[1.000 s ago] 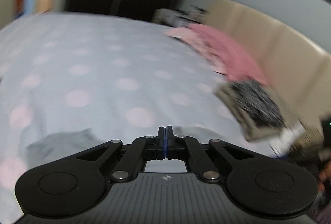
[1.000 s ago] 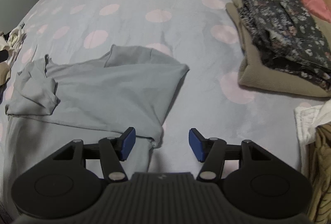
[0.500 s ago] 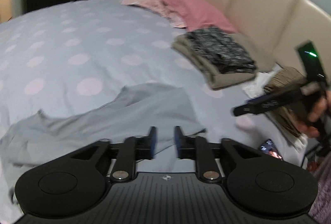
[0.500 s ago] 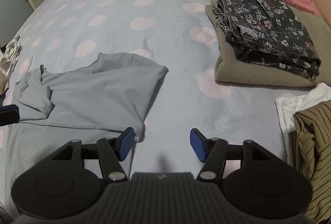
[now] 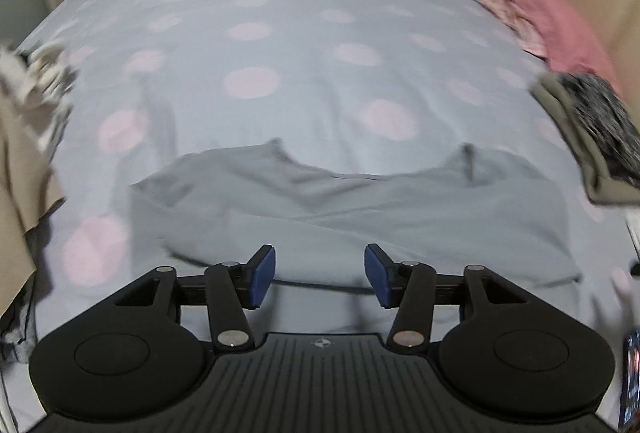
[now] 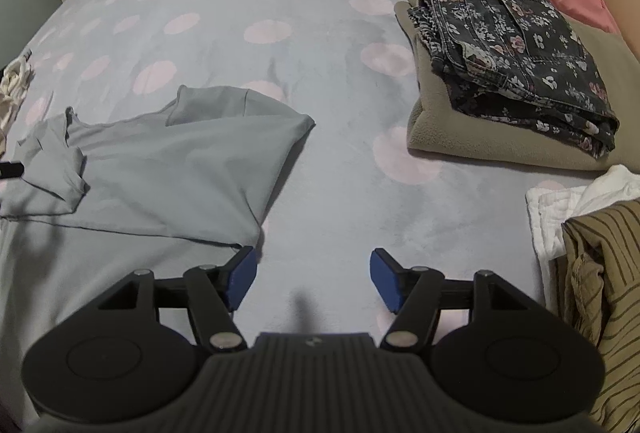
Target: Fold clothes
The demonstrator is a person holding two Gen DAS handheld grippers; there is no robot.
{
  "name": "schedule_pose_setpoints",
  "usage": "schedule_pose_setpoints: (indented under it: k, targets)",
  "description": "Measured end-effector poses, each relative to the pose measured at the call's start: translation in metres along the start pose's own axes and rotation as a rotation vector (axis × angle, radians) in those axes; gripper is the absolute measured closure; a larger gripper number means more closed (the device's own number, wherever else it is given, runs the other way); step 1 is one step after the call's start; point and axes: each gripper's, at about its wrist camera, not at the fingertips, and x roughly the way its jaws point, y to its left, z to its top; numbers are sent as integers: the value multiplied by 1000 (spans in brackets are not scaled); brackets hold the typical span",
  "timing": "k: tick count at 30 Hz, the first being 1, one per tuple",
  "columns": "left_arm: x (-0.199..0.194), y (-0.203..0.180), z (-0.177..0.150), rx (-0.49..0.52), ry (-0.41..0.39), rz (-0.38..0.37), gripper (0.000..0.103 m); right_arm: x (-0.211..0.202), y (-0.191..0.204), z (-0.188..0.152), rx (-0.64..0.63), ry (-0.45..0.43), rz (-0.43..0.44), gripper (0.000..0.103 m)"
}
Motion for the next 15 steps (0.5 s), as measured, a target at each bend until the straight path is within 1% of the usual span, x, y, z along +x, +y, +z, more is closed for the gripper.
schedule_pose_setpoints:
  k: [7,12,14,15]
  targets:
    - [25,37,4,-138,35,24,48,7,12,3,-56,8,-12,36]
    - [42,60,5,-228,56,40,48,9,16,5,-72,7,-18,36]
    - [44,59,4,-227,28,40,48,10,16,6,-73,6,-22,36]
    - [44,56,3,-213,10,45,51,10,16,6,-73,6,-25,36]
